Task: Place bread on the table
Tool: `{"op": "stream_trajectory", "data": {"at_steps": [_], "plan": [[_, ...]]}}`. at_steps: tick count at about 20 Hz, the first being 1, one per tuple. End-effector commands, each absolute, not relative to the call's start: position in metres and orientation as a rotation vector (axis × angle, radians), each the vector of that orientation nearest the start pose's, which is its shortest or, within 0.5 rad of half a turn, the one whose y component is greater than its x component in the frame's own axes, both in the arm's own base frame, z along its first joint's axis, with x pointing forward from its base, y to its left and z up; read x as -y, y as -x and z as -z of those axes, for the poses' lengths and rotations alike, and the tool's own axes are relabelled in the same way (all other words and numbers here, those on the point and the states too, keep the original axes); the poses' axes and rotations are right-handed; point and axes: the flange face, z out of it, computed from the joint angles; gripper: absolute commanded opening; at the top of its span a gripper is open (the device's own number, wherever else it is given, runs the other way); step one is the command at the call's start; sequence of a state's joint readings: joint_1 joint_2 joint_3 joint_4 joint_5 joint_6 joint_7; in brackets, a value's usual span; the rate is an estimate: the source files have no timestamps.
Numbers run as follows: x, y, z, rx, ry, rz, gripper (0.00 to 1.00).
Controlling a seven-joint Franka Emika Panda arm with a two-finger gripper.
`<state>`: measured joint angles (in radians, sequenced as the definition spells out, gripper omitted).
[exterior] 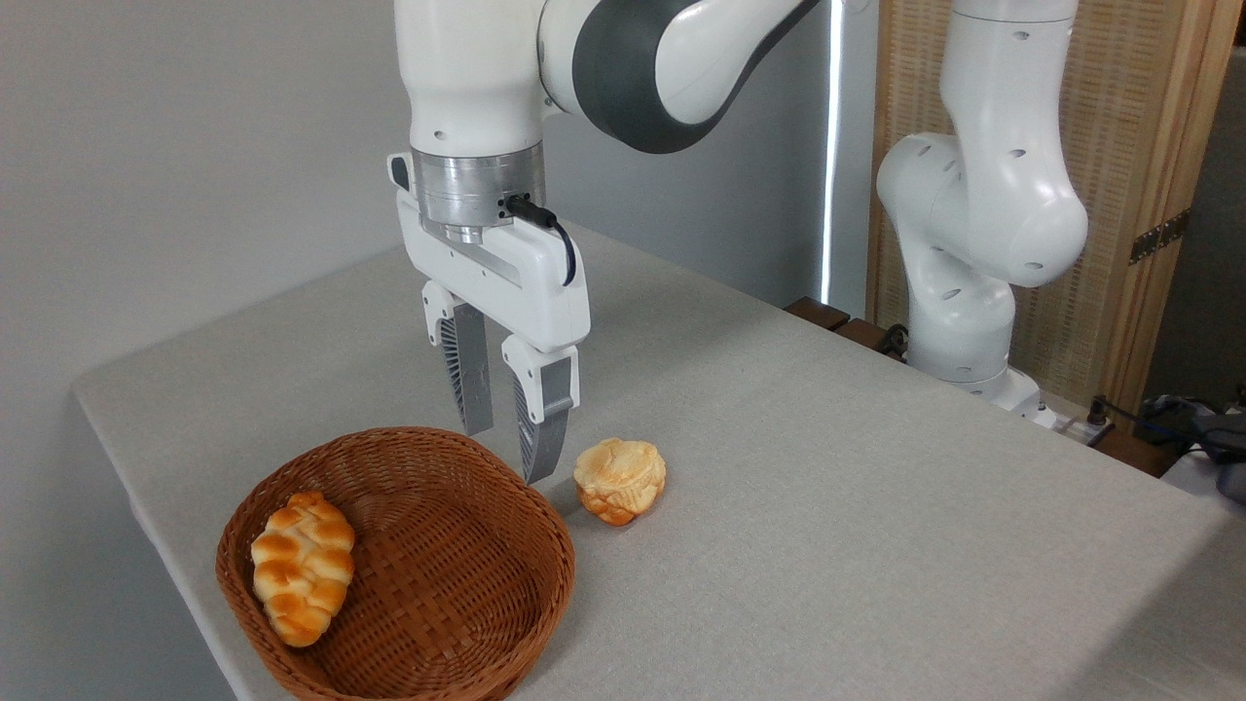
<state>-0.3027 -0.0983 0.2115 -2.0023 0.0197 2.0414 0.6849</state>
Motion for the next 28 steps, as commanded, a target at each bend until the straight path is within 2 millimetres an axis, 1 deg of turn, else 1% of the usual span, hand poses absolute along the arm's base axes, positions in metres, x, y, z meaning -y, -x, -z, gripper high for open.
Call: {"op": "stream_trajectory", "data": {"at_steps": [1, 11, 19, 21, 23, 25, 28], "plan": [[0.043, -0.540, -0.517, -1.176, 2.872, 0.216, 1.00], [0.043, -0.540, -0.515, -1.177, 2.872, 0.211, 1.00], [0.045, -0.544, -0.513, -1.131, 2.904, 0.241, 1.00], [0.048, -0.549, -0.513, -1.048, 2.946, 0.305, 1.00], [0.050, -0.556, -0.509, -0.921, 3.001, 0.357, 1.00], [0.057, -0.563, -0.506, -0.770, 3.058, 0.423, 1.00], [0.060, -0.574, -0.501, -0.530, 3.128, 0.518, 1.00]]}}
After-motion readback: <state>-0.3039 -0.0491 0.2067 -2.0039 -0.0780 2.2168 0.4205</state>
